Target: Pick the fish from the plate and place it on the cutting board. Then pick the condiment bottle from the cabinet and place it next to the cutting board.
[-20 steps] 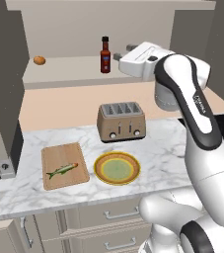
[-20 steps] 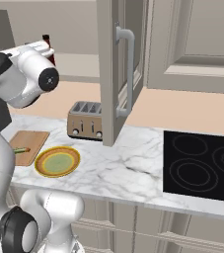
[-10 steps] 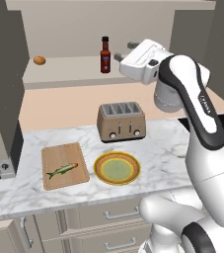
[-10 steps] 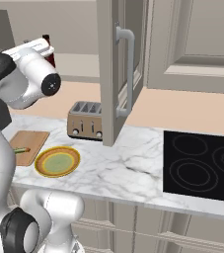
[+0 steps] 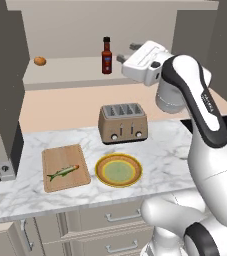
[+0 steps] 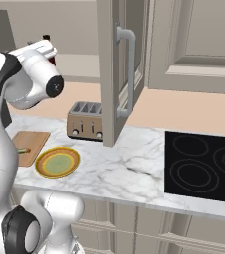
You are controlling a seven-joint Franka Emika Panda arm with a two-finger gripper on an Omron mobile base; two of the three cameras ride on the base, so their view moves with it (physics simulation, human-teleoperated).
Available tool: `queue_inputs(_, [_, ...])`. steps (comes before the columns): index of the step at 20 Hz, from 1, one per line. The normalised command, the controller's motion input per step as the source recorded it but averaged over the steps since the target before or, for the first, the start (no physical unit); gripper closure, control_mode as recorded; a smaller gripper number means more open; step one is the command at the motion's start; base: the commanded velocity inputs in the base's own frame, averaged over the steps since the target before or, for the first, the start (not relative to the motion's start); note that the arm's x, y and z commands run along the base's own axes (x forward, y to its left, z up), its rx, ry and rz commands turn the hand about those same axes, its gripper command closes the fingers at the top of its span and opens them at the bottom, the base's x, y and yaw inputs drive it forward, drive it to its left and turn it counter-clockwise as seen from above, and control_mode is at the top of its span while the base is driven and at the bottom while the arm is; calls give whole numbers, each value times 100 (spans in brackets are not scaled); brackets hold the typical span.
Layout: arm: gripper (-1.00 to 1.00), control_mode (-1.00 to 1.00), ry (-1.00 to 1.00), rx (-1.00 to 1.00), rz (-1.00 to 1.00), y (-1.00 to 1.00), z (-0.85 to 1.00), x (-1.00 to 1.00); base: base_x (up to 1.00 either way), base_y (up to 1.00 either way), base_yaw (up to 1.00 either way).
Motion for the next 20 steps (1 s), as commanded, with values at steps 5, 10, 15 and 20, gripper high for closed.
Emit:
queue_inputs(5, [-100, -100, 8, 0, 0, -12, 0, 14, 0, 0, 0])
queue_inputs(10, [-100, -100, 11, 0, 0, 0, 0, 24, 0, 0, 0])
queue_inputs(15, [-100, -100, 9, 0, 0, 0, 0, 23, 0, 0, 0])
queue_inputs(20, [-100, -100, 6, 0, 0, 0, 0, 20, 0, 0, 0])
